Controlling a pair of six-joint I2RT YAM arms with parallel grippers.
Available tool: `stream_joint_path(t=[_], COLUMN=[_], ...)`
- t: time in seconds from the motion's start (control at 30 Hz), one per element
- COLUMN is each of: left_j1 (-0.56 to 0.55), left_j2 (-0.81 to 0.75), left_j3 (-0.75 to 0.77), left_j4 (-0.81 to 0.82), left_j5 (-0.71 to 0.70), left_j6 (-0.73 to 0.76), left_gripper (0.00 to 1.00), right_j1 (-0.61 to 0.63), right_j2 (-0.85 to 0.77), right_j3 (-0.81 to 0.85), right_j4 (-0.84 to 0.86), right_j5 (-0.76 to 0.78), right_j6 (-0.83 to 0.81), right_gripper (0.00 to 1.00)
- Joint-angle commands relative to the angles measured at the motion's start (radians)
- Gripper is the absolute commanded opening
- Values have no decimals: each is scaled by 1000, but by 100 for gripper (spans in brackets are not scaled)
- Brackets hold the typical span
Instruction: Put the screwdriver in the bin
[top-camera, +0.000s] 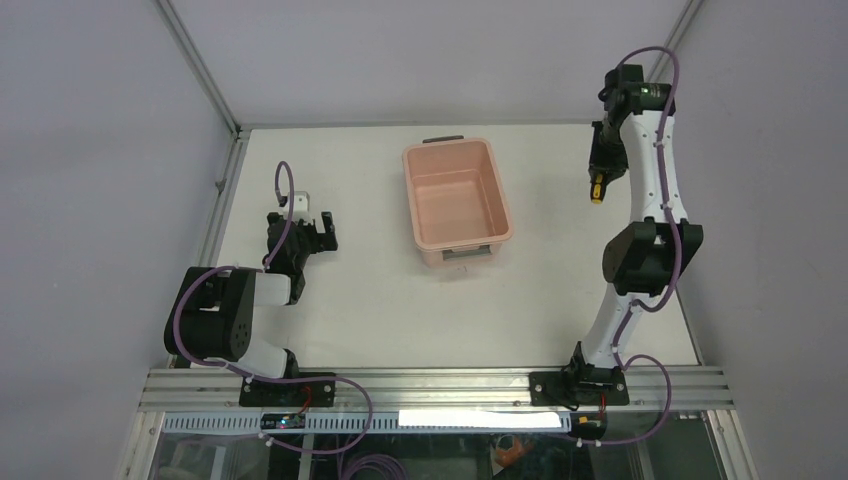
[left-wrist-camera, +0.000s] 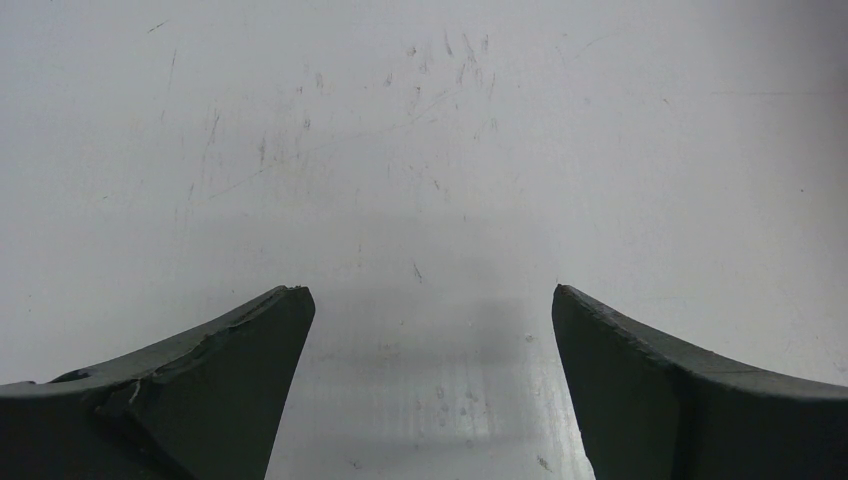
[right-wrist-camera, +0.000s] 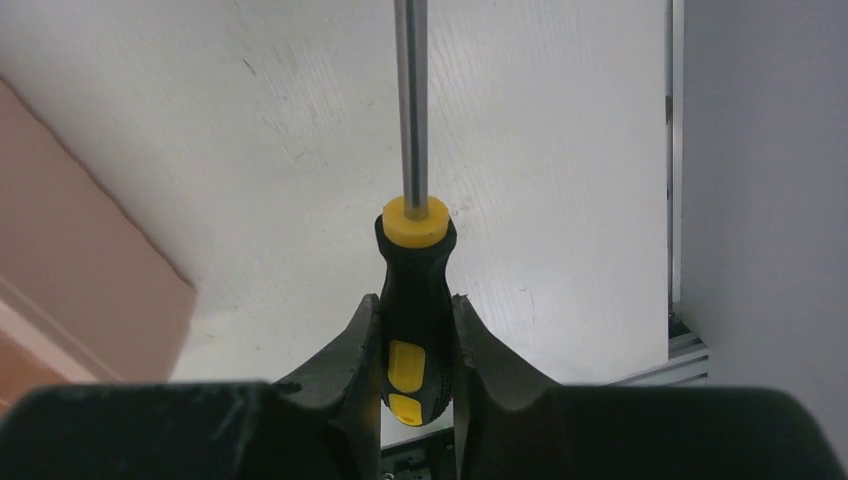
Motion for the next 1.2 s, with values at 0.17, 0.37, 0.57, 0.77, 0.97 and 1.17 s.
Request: stream_joint_path(t=[0.17,0.37,0.57,0.77,0.97,1.17], left_j1=[9,9,8,9,8,9], left_j2=[-7,-7,-7,-5,-4,-3], left_j3=[25,26,27,25,25,24], left_j4=[51,51,50,53,56,61], left_j5=[22,23,23,23,22,21], left_j6=[-6,-7,-7,-6,-6,-6], left_gripper=[99,99,99,99,99,99], right_j1=[125,398,606,662,664,666], right_j2=[-76,-67,82,151,157,173], right_j3=[220,180,260,98,-168,-345], right_j4=[-147,138,238,327,480,609], right_j5=[-114,-253,-204,-70,-4,-15], right_j6=[232,335,353,358,382,424], right_gripper=[0,0,0,0,0,12])
